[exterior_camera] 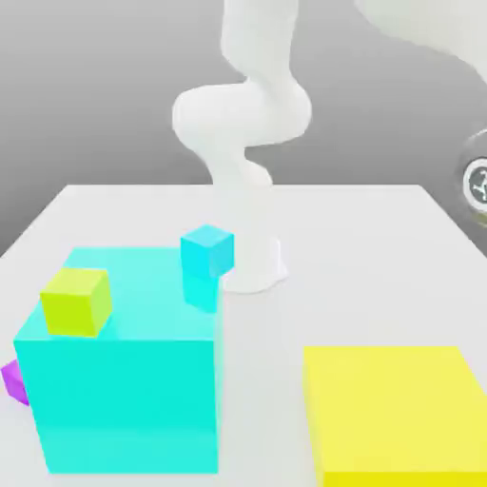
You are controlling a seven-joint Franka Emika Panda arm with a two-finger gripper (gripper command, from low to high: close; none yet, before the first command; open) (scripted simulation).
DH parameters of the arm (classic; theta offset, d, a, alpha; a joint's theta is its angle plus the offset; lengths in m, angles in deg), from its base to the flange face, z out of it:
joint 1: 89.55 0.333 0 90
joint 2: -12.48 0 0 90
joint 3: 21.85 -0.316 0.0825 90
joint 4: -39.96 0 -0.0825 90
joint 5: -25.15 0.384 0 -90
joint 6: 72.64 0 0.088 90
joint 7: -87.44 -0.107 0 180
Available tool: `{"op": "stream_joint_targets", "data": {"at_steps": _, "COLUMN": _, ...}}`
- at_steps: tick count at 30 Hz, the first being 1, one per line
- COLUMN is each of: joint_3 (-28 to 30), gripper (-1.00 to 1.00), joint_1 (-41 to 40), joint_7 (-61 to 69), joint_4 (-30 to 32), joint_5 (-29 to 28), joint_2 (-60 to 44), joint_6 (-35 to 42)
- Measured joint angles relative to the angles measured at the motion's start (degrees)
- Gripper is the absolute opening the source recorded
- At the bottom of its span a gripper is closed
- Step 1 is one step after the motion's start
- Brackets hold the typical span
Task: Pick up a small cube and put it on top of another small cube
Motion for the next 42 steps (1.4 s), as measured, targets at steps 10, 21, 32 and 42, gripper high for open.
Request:
{"op": "stream_joint_targets", "data": {"at_steps": 10, "joint_3": 0.8, "gripper": -1.00, "joint_1": 2.4, "joint_7": 1.1, "joint_4": -3.1, "joint_5": -2.9, "joint_2": -11.8, "joint_6": -5.8}}
{"op": "stream_joint_targets", "data": {"at_steps": 21, "joint_3": -3.2, "gripper": -1.00, "joint_1": -2.7, "joint_7": 11.0, "joint_4": -3.0, "joint_5": 1.1, "joint_2": 1.6, "joint_6": -2.7}}
{"op": "stream_joint_targets", "data": {"at_steps": 32, "joint_3": 4.0, "gripper": -1.00, "joint_1": -21.1, "joint_7": 33.8, "joint_4": 8.6, "joint_5": 6.5, "joint_2": 14.8, "joint_6": -6.4}}
{"op": "stream_joint_targets", "data": {"at_steps": 42, "joint_3": 14.4, "gripper": -1.00, "joint_1": -43.8, "joint_7": 60.4, "joint_4": 22.0, "joint_5": 16.7, "joint_2": 25.8, "joint_6": -9.4}}
